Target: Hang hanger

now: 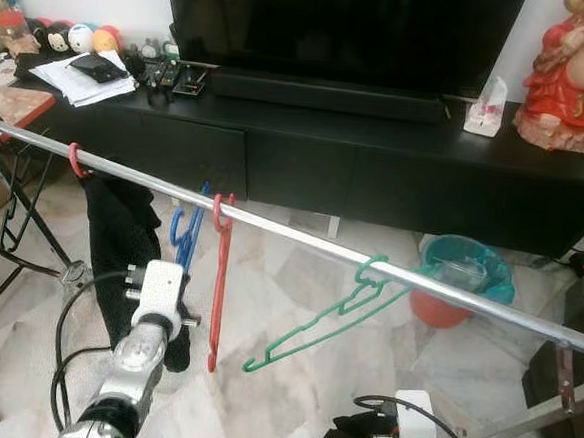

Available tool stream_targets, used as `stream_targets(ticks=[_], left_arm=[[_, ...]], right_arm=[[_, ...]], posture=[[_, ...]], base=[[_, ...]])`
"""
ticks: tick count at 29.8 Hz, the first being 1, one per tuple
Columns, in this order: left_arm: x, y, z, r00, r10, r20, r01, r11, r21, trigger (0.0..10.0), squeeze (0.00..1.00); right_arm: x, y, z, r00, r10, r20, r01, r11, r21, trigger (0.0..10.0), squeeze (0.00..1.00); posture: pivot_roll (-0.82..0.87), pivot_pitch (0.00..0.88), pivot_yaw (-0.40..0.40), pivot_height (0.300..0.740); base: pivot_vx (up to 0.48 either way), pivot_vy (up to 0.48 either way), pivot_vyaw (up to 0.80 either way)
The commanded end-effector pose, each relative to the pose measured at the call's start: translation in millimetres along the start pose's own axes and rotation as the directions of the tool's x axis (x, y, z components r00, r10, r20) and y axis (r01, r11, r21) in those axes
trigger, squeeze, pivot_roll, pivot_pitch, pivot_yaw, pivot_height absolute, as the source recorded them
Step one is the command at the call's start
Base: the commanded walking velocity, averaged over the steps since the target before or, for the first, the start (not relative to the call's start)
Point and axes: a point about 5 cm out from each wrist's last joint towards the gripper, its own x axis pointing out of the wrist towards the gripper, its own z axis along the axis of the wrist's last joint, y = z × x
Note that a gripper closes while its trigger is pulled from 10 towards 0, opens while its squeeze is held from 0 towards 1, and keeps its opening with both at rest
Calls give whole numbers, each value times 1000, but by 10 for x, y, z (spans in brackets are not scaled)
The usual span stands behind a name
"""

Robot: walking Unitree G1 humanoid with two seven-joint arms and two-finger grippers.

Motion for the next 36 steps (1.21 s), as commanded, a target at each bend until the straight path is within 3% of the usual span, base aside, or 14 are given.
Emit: stream_targets(ticks=[1,7,10,17,28,36], left_arm=[[-6,4,8,1000,4,2,-4,1000,-1,10000,0],[-107,-26,-165,998,-1,-59,1,1000,-1,10000,0],[-197,-64,-370,986,-28,-165,29,1000,4,10000,0],[-333,-44,-634,953,-23,-302,28,1000,12,10000,0],[-431,-57,-802,917,-35,-397,40,999,5,10000,0],[-584,-45,-988,873,-27,-486,30,1000,-2,10000,0]], right_arm=[[-6,-19,-37,1000,-3,-15,3,1000,2,10000,0],[-7,-31,-46,1000,-5,-19,5,1000,3,10000,0],[-7,-32,-47,1000,-5,-20,5,1000,4,10000,0],[-6,-31,-40,1000,-8,-18,8,1000,10,10000,0],[-5,-21,-37,1000,-9,-17,9,1000,12,10000,0],[-18,24,-74,1000,0,-25,0,1000,6,10000,0]], posture=[[-20,0,-3,740],[-20,0,-3,740],[-18,0,-3,740],[-22,0,0,740],[-18,0,8,740],[-27,0,25,740]], base=[[0,0,0],[0,0,0],[0,0,0],[0,0,0],[0,0,0],[0,0,0]])
